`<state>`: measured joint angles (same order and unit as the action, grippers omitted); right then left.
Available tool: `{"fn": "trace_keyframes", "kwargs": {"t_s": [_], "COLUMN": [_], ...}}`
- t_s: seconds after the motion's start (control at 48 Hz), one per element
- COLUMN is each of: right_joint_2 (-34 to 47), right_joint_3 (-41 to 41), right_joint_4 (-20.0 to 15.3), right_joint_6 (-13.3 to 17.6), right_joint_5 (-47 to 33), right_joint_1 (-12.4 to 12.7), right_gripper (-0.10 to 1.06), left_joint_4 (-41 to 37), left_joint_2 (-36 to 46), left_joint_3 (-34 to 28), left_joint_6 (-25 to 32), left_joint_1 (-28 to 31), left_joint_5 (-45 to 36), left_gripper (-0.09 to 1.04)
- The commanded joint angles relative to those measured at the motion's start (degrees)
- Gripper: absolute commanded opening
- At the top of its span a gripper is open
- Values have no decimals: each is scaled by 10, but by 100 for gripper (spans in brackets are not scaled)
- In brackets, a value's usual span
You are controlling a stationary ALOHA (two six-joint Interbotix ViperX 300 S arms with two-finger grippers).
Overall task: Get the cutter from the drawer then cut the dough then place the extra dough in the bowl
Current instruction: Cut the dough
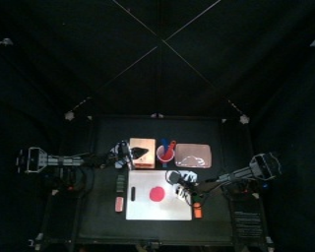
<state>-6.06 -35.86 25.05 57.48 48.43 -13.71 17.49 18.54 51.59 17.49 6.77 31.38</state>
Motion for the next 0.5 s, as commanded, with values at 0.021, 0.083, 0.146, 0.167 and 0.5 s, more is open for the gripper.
{"fn": "trace_keyframes", "kwargs": {"t_s": [0.021, 0.083, 0.146, 0.167, 0.5], "right_joint_2": [-13, -12, -11, -11, 38], "right_joint_3": [1, 0, 0, 0, -4], "right_joint_4": [-24, -41, -57, -62, -78], "right_joint_6": [-1, -1, -1, -1, -2], "right_joint_5": [-5, -11, -18, -22, -58], "right_joint_1": [6, 4, 3, 4, 6], "right_gripper": [98, 98, 97, 97, 69], "left_joint_4": [9, 15, 21, 23, 46], "left_joint_2": [18, 25, 31, 33, 36], "left_joint_3": [2, 7, 11, 13, 33], "left_joint_6": [0, 0, 0, 0, 0], "left_joint_1": [-33, -47, -56, -60, -84], "left_joint_5": [17, 22, 30, 32, 76], "left_gripper": [39, 39, 39, 39, 39]}}
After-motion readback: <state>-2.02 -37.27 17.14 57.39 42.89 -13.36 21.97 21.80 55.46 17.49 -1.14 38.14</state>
